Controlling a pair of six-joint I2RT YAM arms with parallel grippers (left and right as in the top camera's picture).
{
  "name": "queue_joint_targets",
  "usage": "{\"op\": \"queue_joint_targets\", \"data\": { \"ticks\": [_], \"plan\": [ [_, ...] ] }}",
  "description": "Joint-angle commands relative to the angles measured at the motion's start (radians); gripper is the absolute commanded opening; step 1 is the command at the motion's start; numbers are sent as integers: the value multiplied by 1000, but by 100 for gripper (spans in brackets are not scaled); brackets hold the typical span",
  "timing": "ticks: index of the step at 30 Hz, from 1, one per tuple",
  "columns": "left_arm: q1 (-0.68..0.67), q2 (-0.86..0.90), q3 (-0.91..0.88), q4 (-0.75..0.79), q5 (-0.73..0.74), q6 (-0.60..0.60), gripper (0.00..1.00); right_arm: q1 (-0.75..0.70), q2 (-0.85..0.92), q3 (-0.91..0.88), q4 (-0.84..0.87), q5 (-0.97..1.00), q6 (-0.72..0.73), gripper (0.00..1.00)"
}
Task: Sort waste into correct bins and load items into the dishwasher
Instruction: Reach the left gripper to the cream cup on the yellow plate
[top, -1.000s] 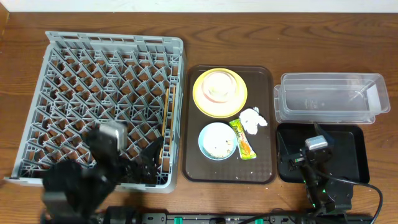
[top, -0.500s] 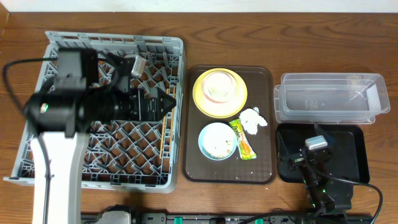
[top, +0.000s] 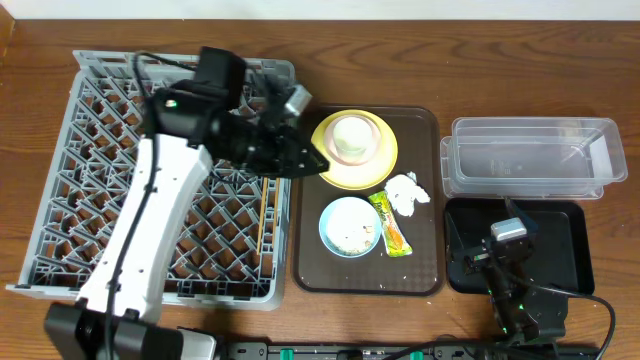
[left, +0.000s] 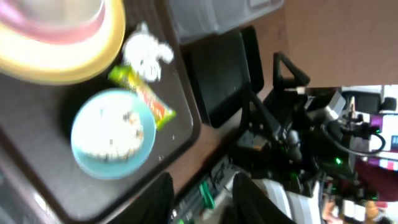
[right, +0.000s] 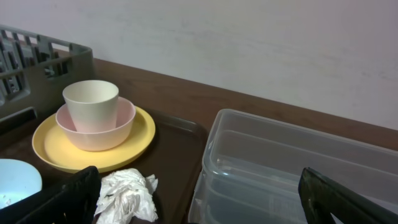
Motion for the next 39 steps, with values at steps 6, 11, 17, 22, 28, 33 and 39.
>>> {"op": "queue_joint_targets", "data": {
  "ticks": [6,11,17,22,28,33,39],
  "plan": [
    [-37,9,11,383,-233,-206,23,1,-2,-1,-4,-2,-4,99],
    [-119,21,4,411,-671,-312,25,1,-2,-1,-4,-2,-4,99],
    [-251,97,-33,427,-745,-314,39,1,-2,-1,-4,-2,-4,99],
    [-333,205,-35,475,-787,-359,43,1,-2,-1,-4,-2,-4,99],
    [-396,303,-35,448,-786,-392,43,1,-2,-1,-4,-2,-4,99],
    [-451,325,-35,464,-834,-391,43,1,-2,-1,-4,-2,-4,99],
    [-479,324,-29,577,-995,-377,34,1,-2,-1,-4,-2,-4,99]
  ]
}}
